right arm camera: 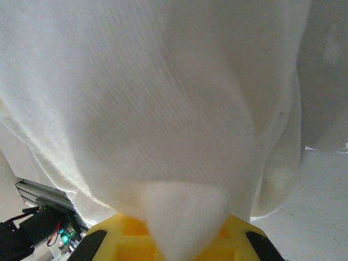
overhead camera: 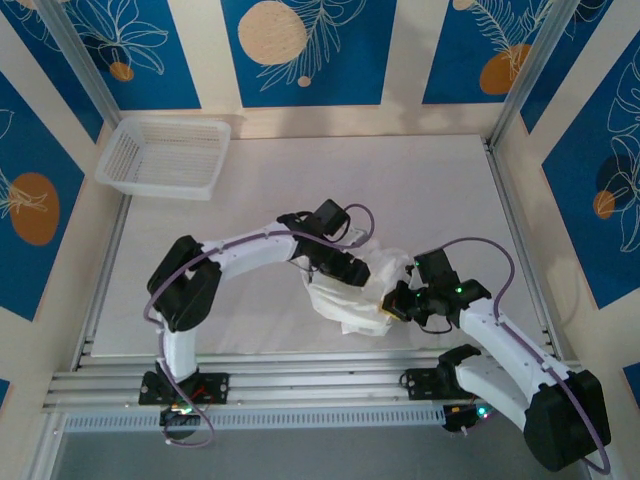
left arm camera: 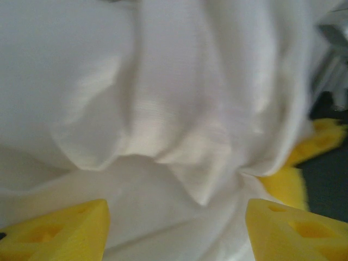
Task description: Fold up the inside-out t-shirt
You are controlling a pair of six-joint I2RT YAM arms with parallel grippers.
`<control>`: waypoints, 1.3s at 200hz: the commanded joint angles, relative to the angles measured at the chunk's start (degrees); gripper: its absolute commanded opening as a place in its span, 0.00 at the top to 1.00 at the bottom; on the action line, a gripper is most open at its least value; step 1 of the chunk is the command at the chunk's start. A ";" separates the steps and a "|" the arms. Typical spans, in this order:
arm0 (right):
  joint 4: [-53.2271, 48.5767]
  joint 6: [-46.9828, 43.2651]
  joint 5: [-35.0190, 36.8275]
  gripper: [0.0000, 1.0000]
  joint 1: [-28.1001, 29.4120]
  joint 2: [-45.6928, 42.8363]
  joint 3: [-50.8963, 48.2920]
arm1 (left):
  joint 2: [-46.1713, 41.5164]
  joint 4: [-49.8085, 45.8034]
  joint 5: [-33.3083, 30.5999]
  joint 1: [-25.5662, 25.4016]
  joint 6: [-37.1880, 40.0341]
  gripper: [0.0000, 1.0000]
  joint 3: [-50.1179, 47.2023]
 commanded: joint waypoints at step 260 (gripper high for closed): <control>14.18 -0.86 0.16 0.35 -2.21 -8.91 0.26 | -17.76 4.63 -5.09 8.19 -1.09 1.00 4.33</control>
